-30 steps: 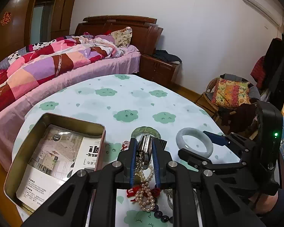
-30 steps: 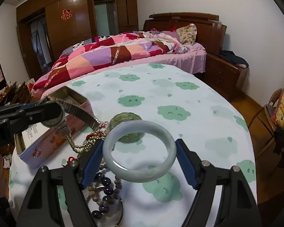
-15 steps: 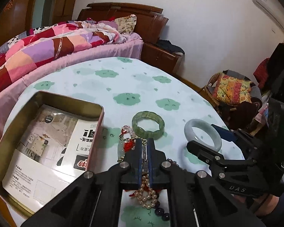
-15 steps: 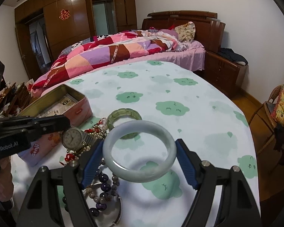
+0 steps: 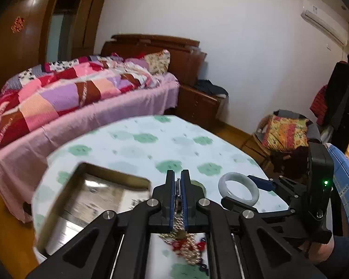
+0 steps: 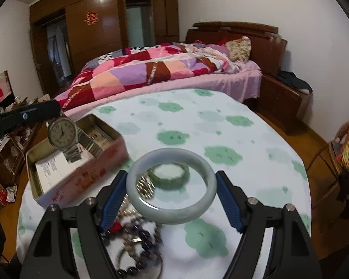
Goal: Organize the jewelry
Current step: 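Carry the watch with the left tool while the right tool carries the bangle toward the tin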
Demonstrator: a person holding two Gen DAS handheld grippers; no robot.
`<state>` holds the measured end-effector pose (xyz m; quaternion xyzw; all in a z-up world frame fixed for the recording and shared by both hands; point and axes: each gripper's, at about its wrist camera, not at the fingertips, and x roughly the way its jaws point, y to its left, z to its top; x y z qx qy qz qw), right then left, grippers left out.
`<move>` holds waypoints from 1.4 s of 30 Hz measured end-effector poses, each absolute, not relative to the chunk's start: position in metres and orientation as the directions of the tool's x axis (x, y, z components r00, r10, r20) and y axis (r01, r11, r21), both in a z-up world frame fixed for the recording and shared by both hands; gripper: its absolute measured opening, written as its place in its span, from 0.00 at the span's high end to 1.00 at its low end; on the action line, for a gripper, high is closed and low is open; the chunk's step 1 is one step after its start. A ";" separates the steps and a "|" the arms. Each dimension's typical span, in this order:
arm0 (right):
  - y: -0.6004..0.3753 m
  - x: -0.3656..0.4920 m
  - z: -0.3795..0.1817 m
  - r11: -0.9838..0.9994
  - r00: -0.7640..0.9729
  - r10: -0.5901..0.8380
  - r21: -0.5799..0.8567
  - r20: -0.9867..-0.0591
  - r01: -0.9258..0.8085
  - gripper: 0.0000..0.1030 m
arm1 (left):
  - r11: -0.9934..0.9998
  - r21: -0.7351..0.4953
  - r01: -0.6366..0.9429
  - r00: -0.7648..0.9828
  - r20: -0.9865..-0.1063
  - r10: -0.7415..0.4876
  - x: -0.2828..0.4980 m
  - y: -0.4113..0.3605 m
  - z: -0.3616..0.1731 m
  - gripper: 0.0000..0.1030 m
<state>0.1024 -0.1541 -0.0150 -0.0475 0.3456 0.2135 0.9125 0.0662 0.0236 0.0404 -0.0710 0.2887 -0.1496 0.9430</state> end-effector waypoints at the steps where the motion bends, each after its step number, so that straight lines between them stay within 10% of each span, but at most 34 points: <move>1: -0.149 0.104 -0.011 0.899 0.669 0.363 0.053 -0.649 -0.435 0.24 | 0.947 -0.216 0.236 0.795 -0.518 -0.316 0.067 0.028 0.043 1.00; 14: -0.096 0.133 0.007 0.846 0.636 0.429 0.040 -0.642 -0.531 0.24 | 0.977 -0.178 0.117 0.828 -0.525 -0.195 0.083 0.076 0.033 1.00; 16: -0.101 0.134 0.004 0.854 0.639 0.414 0.033 -0.648 -0.519 0.24 | 0.979 -0.162 0.123 0.826 -0.530 -0.191 0.080 0.072 0.030 0.84; 18: -0.108 0.134 0.001 0.863 0.638 0.401 0.039 -0.657 -0.503 0.24 | 0.979 -0.162 0.120 0.831 -0.524 -0.188 0.075 0.066 0.026 0.29; 19: -0.112 0.133 0.000 0.867 0.637 0.398 0.044 -0.660 -0.495 0.24 | 0.979 -0.168 0.117 0.837 -0.513 -0.188 0.071 0.064 0.026 0.24; 34: -0.182 0.093 -0.035 0.914 0.627 0.337 0.085 -0.703 -0.396 0.24 | 0.947 -0.019 0.319 0.723 -0.641 -0.257 0.009 -0.041 -0.027 0.25; 40: -0.181 0.088 -0.029 0.907 0.638 0.360 0.094 -0.681 -0.411 0.24 | 0.950 -0.068 0.305 0.648 -0.716 -0.259 0.035 -0.045 -0.056 0.58; 42: -0.181 0.087 -0.029 0.906 0.640 0.362 0.095 -0.678 -0.412 0.24 | 0.944 -0.091 0.316 0.605 -0.748 -0.274 0.039 -0.045 -0.066 0.90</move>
